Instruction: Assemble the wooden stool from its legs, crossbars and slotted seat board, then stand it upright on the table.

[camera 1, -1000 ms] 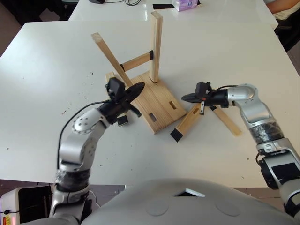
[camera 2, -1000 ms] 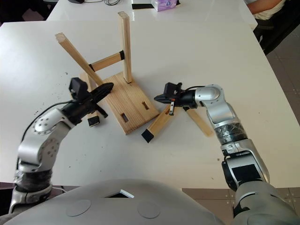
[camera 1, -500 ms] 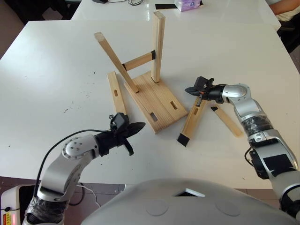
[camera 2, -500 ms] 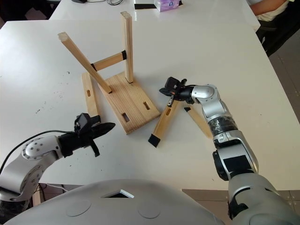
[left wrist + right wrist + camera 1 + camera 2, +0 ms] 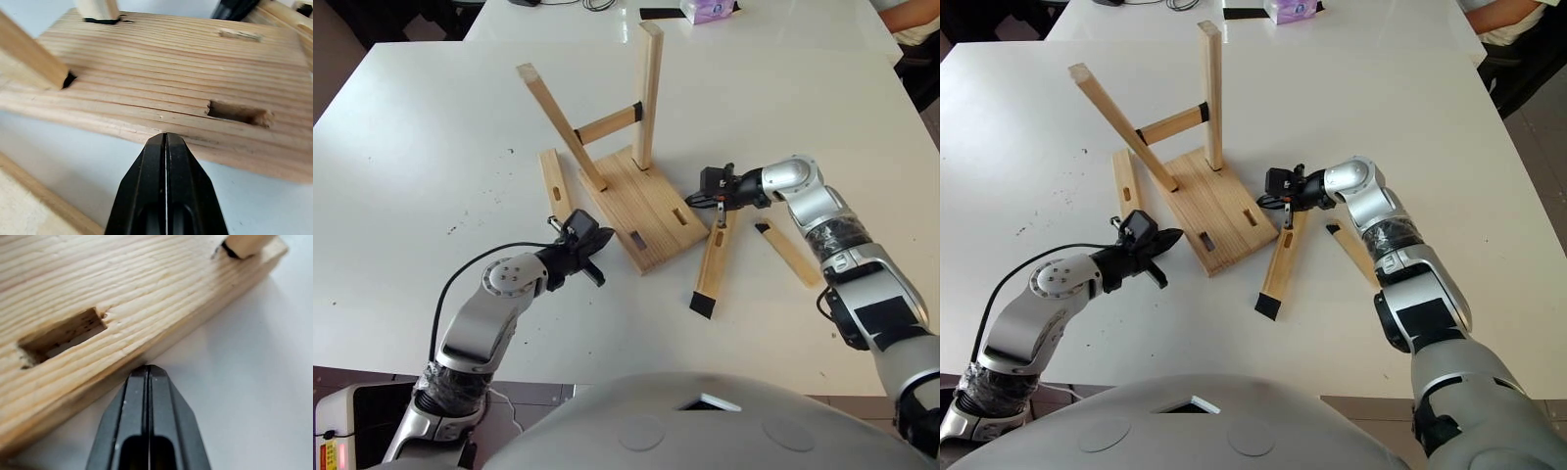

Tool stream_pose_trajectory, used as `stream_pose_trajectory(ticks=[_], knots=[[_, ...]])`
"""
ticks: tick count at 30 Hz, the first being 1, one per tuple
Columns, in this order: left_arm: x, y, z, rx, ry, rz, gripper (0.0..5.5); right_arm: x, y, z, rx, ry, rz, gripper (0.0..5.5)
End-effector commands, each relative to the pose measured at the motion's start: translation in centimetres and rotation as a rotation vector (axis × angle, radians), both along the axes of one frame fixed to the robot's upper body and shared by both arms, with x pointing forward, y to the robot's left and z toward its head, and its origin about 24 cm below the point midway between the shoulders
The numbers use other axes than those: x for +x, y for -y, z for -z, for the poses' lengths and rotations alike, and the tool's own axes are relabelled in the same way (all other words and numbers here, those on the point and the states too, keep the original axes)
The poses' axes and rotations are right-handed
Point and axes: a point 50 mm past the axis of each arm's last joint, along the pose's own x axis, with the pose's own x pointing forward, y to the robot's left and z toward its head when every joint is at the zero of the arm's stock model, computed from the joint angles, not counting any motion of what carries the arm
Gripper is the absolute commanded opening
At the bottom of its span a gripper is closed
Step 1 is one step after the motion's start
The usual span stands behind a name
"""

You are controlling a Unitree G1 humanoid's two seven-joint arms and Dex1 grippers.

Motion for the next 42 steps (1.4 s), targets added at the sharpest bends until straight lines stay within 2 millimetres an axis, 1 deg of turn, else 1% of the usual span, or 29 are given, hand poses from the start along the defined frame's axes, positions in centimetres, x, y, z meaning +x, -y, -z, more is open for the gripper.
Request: stream_pose_trajectory(ticks=[1,5,10,15,21,24,27,29,30,32,34,36,37,38,40,42], knots=[[0.5,0.7,0.8,0.002,-0.022,-0.013,0.0,-0.3,-1.8,-0.3,0.004,-0.038,-0.126,0.02],[1.2,0.7,1.0,0.008,-0.014,-0.034,0.0,-0.5,-1.8,-0.8,-0.006,-0.068,-0.177,0.02],[2.6,0.6,0.7,0.02,0.026,-0.048,0.0,-1.1,-2.4,-0.4,-0.002,-0.09,-0.211,0.02],[2.7,0.7,0.8,0.017,0.03,-0.038,0.0,-1.8,-2.4,-0.1,0.034,-0.105,-0.195,0.02],[1.6,0.8,1.0,0.001,0.005,-0.042,0.0,-2.8,-1.5,0.1,0.081,-0.112,-0.121,0.02],[1.6,0.6,1.1,0.009,0.004,-0.043,0.0,-3.0,-0.9,0.2,0.095,-0.097,-0.073,0.02],[2.2,0.1,0.5,0.009,0.037,-0.072,0.0,-2.2,0.1,-0.8,0.139,-0.043,0.025,0.02],[2.7,-0.6,0.0,0.005,0.064,-0.109,0.0,-2.0,0.9,-1.7,0.178,-0.026,0.074,0.02],[3.0,-1.1,-0.4,0.005,0.08,-0.132,0.0,-2.0,1.5,-2.1,0.189,-0.019,0.097,0.02],[3.3,-2.0,-1.8,0.012,0.129,-0.162,0.0,-2.1,3.4,-2.9,0.199,-0.015,0.16,0.02],[3.6,-2.5,-4.0,-0.025,0.196,-0.178,0.0,-2.2,5.8,-3.9,0.227,0.009,0.26,0.02],[4.0,-3.0,-6.5,-0.073,0.279,-0.191,0.0,-2.5,8.2,-5.2,0.283,0.069,0.397,0.02],[4.1,-3.3,-7.6,-0.105,0.317,-0.208,0.0,-2.6,9.1,-5.5,0.303,0.106,0.464,0.02],[4.2,-3.4,-8.8,-0.157,0.364,-0.228,0.0,-2.7,10.0,-5.6,0.316,0.149,0.55,0.02],[3.8,-2.6,-11.3,-0.362,0.467,-0.251,0.0,-3.4,11.2,-5.1,0.335,0.216,0.746,0.02],[2.6,-1.5,-13.3,-0.575,0.555,-0.26,0.0,-4.4,11.7,-4.7,0.346,0.239,0.878,0.02]])
